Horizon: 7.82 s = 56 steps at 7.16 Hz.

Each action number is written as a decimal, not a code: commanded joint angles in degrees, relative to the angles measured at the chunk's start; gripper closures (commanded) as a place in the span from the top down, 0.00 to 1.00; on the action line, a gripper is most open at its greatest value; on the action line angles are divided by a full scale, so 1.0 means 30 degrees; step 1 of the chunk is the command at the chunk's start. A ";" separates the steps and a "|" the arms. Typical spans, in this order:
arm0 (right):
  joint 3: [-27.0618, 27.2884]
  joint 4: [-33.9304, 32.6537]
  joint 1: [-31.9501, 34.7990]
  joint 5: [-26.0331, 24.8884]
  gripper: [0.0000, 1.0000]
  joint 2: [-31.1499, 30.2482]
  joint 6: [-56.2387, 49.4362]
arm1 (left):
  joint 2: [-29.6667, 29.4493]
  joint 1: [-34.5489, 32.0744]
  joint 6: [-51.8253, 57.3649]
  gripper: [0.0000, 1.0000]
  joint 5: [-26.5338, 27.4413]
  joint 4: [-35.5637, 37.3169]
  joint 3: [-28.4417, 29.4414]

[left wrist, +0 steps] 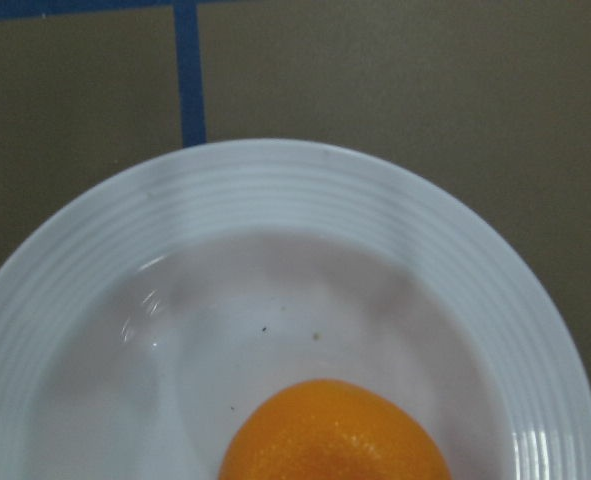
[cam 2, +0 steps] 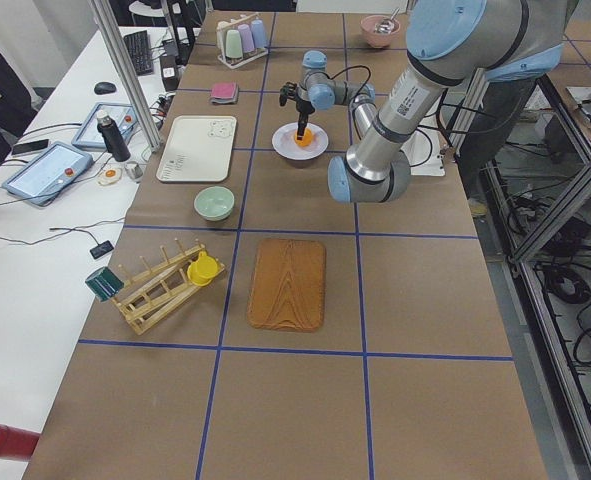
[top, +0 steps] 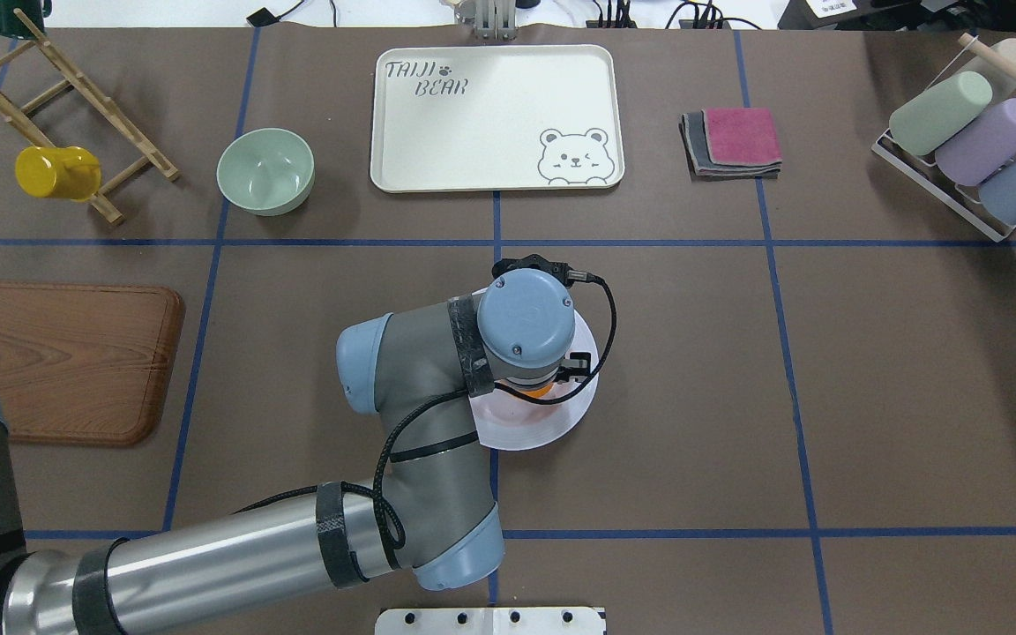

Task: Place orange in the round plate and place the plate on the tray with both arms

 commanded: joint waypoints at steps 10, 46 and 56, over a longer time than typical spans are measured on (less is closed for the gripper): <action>0.4331 1.8077 -1.1168 -0.9091 1.00 0.0230 3.5699 | 1.6284 -2.1200 2.7119 0.99 -0.9609 0.3098 -0.5681; -0.6591 1.7989 -2.1308 -2.9715 0.00 1.3686 4.3177 | 1.9834 -2.2655 2.7032 0.99 -1.1608 0.3067 -0.6701; -1.5567 1.5214 -2.0914 -2.9158 1.00 1.9628 4.7026 | 1.9776 -2.2655 2.6973 0.99 -1.1579 0.3097 -0.7111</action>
